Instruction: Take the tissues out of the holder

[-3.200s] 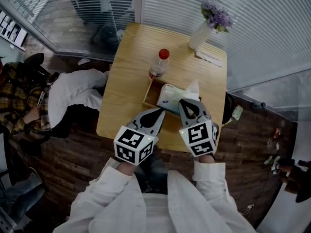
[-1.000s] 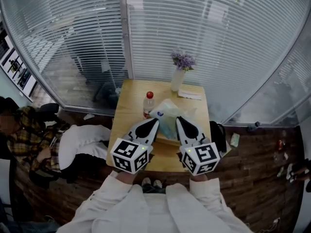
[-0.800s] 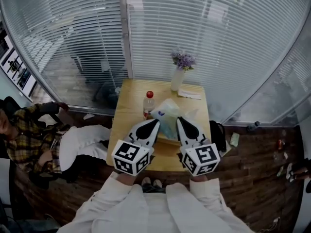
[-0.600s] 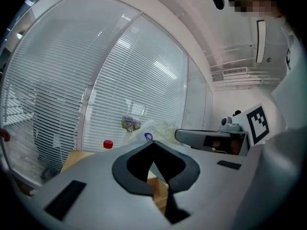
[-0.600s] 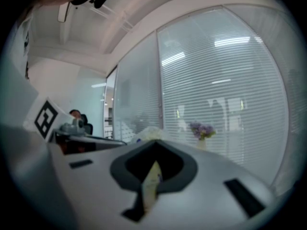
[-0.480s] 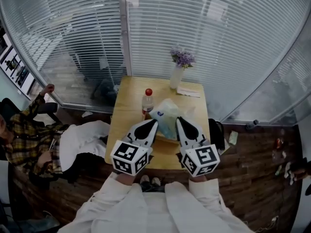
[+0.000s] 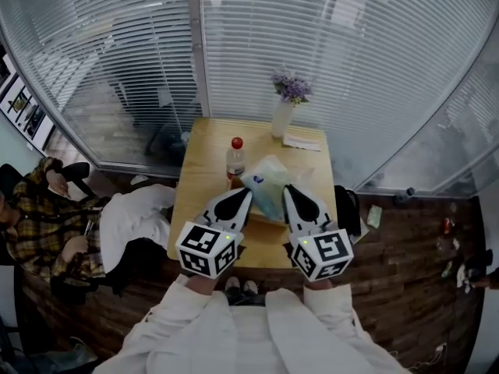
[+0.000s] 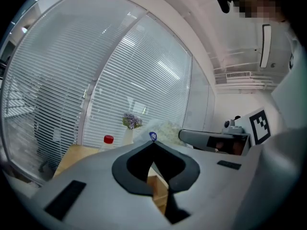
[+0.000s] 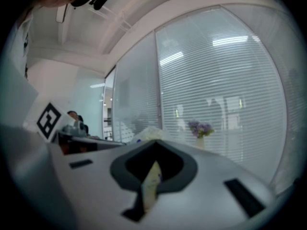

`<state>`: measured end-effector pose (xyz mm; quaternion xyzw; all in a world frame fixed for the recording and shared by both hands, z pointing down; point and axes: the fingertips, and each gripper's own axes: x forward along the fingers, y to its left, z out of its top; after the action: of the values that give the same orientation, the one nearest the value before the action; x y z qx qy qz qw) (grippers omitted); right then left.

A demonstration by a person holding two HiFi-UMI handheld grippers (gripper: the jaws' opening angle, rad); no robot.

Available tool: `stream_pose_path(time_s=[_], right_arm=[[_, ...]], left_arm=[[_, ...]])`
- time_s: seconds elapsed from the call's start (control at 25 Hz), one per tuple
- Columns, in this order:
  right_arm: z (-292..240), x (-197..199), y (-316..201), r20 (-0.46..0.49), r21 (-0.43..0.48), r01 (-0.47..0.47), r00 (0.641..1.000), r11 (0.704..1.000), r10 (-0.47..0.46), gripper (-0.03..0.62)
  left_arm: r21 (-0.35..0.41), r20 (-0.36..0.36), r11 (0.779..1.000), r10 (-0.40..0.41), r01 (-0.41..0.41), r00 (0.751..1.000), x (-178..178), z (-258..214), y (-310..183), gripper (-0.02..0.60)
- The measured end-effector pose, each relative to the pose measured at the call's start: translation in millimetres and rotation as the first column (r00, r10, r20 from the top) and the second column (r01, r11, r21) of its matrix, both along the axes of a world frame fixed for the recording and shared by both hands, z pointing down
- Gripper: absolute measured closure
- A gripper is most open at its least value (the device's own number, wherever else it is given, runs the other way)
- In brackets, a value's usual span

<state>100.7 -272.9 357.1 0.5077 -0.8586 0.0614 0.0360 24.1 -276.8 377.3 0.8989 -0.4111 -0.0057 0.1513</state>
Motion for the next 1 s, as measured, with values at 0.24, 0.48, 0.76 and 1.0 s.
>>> stream_pose_path(time_s=[0.24, 0.48, 0.76, 1.0], right_arm=[[2.0, 1.1, -1.0, -0.001, 0.000, 0.000, 1.000, 1.000, 0.000, 0.582], [3.1, 1.6, 0.6, 0.001, -0.004, -0.001, 1.000, 1.000, 0.001, 0.582], [6.5, -0.7, 3.1, 0.000, -0.016, 0.009, 1.000, 1.000, -0.009, 0.582], [7.5, 0.3, 3.8, -0.007, -0.022, 0.013, 1.000, 1.000, -0.013, 0.582]], left_arm=[[0.000, -0.001, 1.000, -0.004, 0.004, 1.000, 0.9, 1.3, -0.9, 0.574], [-0.002, -0.003, 1.000, 0.000, 0.000, 1.000, 2.5, 1.6, -0.6, 0.574], [-0.009, -0.002, 1.000, 0.006, -0.006, 1.000, 3.9, 4.3, 1.6, 0.574], [-0.017, 0.005, 1.000, 0.016, -0.016, 1.000, 8.6, 6.6, 4.8, 0.574]])
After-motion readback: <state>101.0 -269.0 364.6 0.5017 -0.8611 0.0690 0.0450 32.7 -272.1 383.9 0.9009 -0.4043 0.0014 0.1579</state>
